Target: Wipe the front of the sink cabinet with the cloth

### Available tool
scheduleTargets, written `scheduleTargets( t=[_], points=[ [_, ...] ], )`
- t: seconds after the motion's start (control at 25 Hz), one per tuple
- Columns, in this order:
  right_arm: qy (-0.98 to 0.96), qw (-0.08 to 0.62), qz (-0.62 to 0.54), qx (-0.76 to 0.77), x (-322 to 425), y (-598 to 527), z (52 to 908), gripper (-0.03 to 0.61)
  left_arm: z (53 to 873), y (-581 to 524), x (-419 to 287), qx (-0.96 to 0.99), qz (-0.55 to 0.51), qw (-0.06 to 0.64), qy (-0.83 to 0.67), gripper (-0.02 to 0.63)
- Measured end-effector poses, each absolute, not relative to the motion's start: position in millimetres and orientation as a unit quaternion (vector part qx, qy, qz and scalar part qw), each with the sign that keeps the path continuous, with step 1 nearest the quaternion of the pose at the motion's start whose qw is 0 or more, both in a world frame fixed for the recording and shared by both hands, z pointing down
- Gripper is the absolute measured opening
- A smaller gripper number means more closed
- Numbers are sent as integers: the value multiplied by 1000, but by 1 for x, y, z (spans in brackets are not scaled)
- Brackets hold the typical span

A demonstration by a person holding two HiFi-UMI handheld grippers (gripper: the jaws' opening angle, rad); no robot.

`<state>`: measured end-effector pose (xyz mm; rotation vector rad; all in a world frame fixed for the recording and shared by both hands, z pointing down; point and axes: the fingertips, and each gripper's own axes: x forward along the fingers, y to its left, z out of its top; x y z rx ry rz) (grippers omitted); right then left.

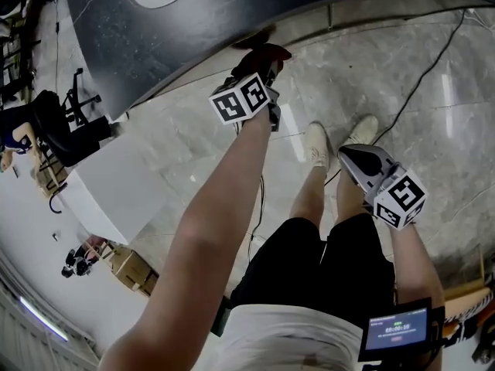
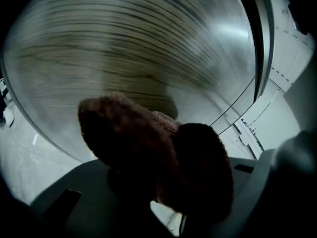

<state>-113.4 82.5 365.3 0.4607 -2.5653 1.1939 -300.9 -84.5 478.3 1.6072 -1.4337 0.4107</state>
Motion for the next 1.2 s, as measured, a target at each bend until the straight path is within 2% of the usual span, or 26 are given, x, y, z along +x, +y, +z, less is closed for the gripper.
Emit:
scheduleTargets(
  t=[0.52, 0.8, 1.2],
  points=[
    [-891, 159, 384, 184, -99, 56, 369, 12, 494, -26, -404, 583, 169, 469, -642, 123],
    [-891, 153, 384, 187, -158, 84, 372, 12, 505, 13, -468, 575, 170, 479, -641, 123],
    [-907, 129, 378, 132, -164, 123, 412, 12, 522, 8, -455, 583, 202, 427, -661, 123]
  ],
)
